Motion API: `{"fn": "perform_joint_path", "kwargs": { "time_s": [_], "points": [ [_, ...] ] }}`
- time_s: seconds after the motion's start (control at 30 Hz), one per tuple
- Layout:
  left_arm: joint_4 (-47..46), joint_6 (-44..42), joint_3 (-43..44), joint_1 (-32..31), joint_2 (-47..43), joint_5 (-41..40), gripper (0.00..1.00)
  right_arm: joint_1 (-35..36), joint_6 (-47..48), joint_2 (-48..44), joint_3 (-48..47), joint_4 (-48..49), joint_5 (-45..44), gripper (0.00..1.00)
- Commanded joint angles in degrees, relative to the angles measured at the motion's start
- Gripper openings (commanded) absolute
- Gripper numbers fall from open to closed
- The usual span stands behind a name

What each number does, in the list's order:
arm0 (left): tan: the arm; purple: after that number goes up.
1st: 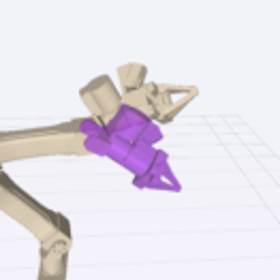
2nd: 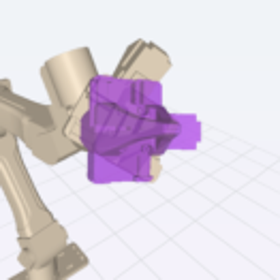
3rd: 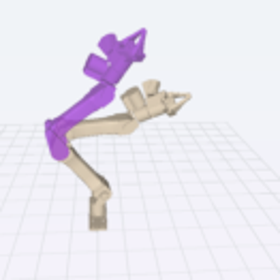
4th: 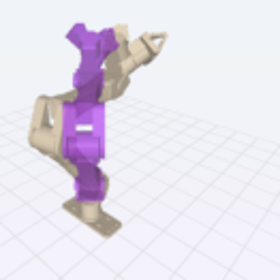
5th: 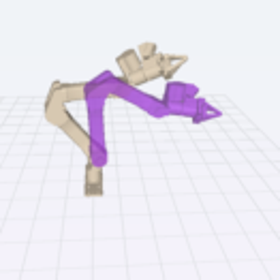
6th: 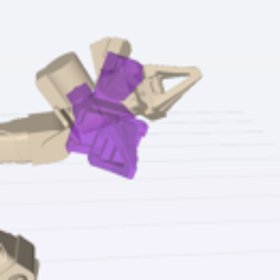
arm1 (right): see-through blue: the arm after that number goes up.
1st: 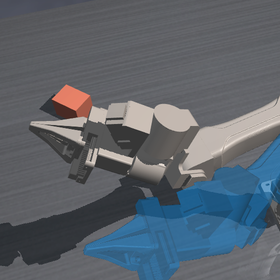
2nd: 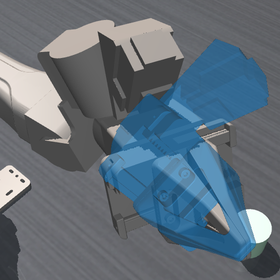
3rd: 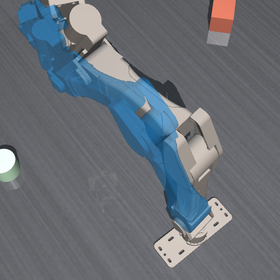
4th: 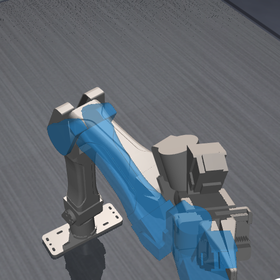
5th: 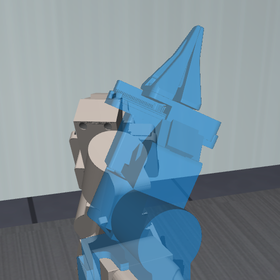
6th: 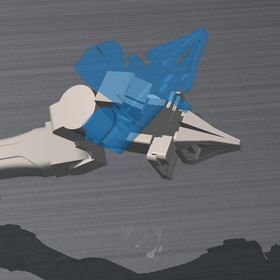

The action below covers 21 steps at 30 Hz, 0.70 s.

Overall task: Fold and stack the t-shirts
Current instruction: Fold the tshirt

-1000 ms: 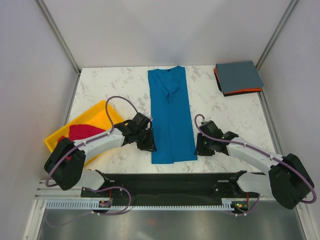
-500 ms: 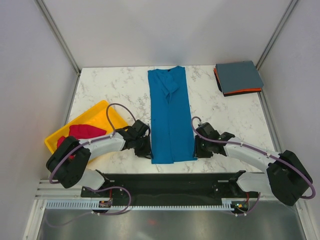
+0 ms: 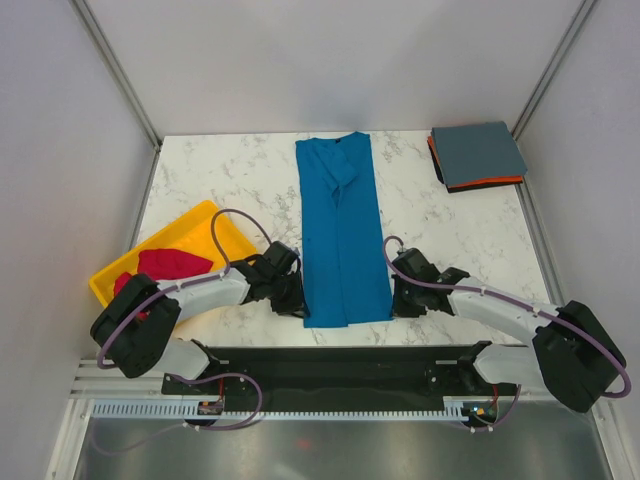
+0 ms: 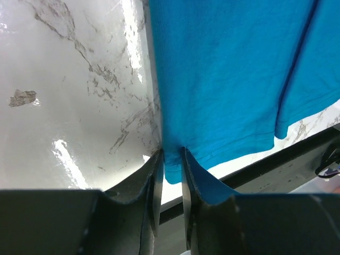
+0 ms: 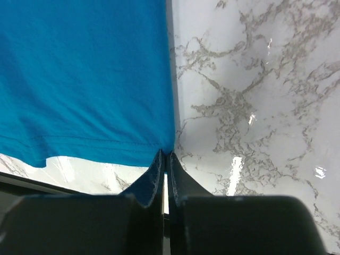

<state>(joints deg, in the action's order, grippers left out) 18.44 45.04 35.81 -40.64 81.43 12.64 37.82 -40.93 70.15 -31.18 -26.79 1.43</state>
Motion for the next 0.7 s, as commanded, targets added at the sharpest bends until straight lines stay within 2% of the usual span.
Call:
{"fn": "perform_joint_path", "kwargs": {
  "time_s": [0.0, 0.1, 0.33, 0.43, 0.47, 0.53, 0.67],
  "points": [
    [0.11, 1.81, -2.68, -0.49, 0.40, -2.71, 0.28, 0.32, -0.91, -1.07, 2.00, 0.07, -3.36, 0.03],
    [0.37, 2.33, -3.55, -0.49, -0.13, -3.41, 0.28, 0.41, -1.96, -1.94, 3.23, 0.15, -4.15, 0.00],
    [1.08, 2.42, -3.91, -0.49, -0.83, -3.94, 0.28, 0.32, -3.63, -4.49, 3.93, -1.16, -6.18, 0.00],
    [1.43, 2.60, -4.08, -0.49, -1.71, -3.86, 0.28, 0.41, -4.33, -5.46, 3.67, -2.74, -7.49, 0.14],
    [1.51, 2.69, -3.91, -0.49, -2.49, -3.77, 0.28, 0.50, -4.42, -5.81, 3.41, -3.70, -7.41, 0.23],
    [2.22, 2.60, -3.38, -0.49, -3.73, -2.98, 0.29, 0.58, -4.42, -6.95, 2.00, -5.02, -7.23, 0.29],
    [2.66, 2.34, -2.41, -0.49, -7.07, -1.22, 0.36, 0.85, -4.51, -8.10, -1.51, -6.43, -6.53, 0.29]
  ]
}}
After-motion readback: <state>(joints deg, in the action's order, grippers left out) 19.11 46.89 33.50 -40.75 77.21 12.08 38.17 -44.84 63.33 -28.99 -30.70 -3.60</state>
